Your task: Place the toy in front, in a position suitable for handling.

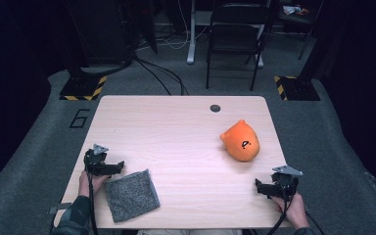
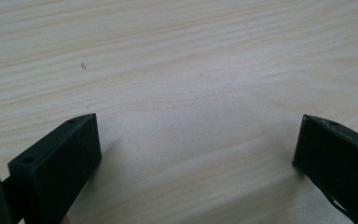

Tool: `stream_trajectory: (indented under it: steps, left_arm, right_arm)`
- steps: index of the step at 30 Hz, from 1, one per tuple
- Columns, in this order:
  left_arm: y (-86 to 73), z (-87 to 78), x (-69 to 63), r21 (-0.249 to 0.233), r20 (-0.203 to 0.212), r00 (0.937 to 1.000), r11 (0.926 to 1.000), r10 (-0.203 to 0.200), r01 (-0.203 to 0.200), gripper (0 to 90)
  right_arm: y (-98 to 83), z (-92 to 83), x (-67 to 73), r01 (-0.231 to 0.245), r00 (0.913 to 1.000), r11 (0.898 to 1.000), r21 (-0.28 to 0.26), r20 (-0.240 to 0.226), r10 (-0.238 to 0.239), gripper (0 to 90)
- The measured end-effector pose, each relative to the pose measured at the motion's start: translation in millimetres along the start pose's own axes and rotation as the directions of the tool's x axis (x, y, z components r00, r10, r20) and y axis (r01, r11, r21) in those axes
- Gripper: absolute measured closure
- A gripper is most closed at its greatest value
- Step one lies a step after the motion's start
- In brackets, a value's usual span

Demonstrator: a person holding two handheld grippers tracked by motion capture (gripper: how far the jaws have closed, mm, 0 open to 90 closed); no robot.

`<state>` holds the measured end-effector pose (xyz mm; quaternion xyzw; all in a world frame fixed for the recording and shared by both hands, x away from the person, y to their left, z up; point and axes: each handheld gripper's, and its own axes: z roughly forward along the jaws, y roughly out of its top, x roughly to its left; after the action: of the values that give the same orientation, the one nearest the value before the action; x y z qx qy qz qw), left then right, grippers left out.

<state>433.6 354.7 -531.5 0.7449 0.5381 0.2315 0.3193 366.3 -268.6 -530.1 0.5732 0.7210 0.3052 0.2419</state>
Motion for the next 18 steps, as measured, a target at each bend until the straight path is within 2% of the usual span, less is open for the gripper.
stream_trajectory:
  steps: [5,8,11,12,14,15,16,18]
  left_arm:
    - [-0.1,0.1,-0.2,-0.001,-0.001,1.0,1.0,-0.002,0.002,0.1]
    - [0.0,0.0,-0.1,0.0,0.0,1.0,1.0,-0.001,0.001,0.0]
    - [0.0,0.0,0.0,0.0,0.0,1.0,1.0,0.0,0.0,0.0]
    - [0.0,0.0,0.0,0.0,0.0,1.0,1.0,0.0,0.0,0.0]
    - [-0.2,0.1,-0.2,-0.003,0.0,1.0,1.0,-0.002,0.002,0.1]
    - [-0.2,0.1,-0.2,-0.003,0.0,1.0,1.0,-0.002,0.002,0.1]
    - [-0.3,0.0,-0.4,-0.003,0.0,1.0,1.0,-0.004,0.004,0.1]
    - [-0.3,0.0,-0.3,-0.003,0.0,1.0,1.0,-0.003,0.003,0.0]
  right_arm:
    - [0.6,0.4,-0.7,0.006,0.9999,1.0,-0.001,-0.011,-0.006,0.0]
    - [2.3,0.0,-2.6,0.035,0.9989,0.999,0.011,-0.032,-0.035,1.2]
    - [2.9,-1.2,-1.4,0.044,0.9984,0.999,0.013,-0.034,-0.044,2.2]
    - [3.2,-2.0,-1.7,0.068,0.9972,0.997,0.02,-0.031,-0.068,2.2]
    - [5.5,-3.4,-0.6,0.071,0.9973,0.997,0.043,-0.02,-0.07,1.7]
    - [5.5,-3.4,-0.6,0.071,0.9973,0.997,0.043,-0.02,-0.07,1.7]
    - [7.1,-4.0,-0.2,0.05,0.9987,0.997,0.067,-0.008,-0.05,0.3]
    - [9.8,-4.9,-2.4,0.049,0.9988,0.993,0.107,-0.002,-0.049,0.0]
